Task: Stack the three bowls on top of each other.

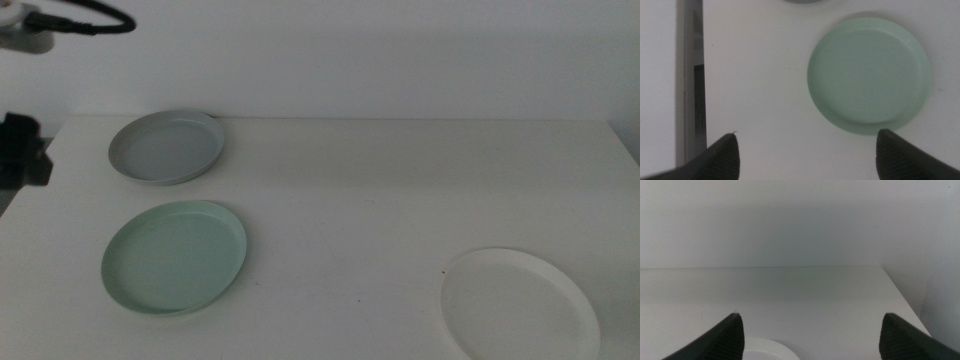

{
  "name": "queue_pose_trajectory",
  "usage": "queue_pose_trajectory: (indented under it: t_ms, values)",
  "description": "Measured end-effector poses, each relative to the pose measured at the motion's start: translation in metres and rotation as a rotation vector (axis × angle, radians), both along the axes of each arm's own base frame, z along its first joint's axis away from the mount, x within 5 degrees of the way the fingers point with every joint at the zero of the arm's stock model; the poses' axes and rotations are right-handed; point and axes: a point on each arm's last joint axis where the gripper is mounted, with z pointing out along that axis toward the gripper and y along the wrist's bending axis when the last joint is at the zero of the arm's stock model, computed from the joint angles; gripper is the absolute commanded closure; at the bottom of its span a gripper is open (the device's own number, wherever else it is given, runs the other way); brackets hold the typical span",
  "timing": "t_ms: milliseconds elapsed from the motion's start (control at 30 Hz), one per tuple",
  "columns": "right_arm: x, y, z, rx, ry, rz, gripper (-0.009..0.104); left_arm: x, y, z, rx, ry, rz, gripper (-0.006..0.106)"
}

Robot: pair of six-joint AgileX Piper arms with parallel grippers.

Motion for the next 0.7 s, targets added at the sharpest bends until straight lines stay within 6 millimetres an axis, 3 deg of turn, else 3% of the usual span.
queue_pose_trajectory:
  t_ms: [233, 400, 700]
  values:
    - [0.0, 0.0, 0.0, 0.0, 0.0, 0.0, 0.003, 0.043, 0.018, -0.016, -0.07, 0.073, 0.018, 0.007]
    - [0.0, 0.0, 0.0, 0.0, 0.0, 0.0, 0.003, 0.069, 0.03, -0.044, -0.104, 0.166, 0.022, 0.007]
    - [0.0, 0.0, 0.0, 0.0, 0.0, 0.0, 0.003, 0.11, 0.032, -0.105, -0.157, 0.329, 0.029, 0.007]
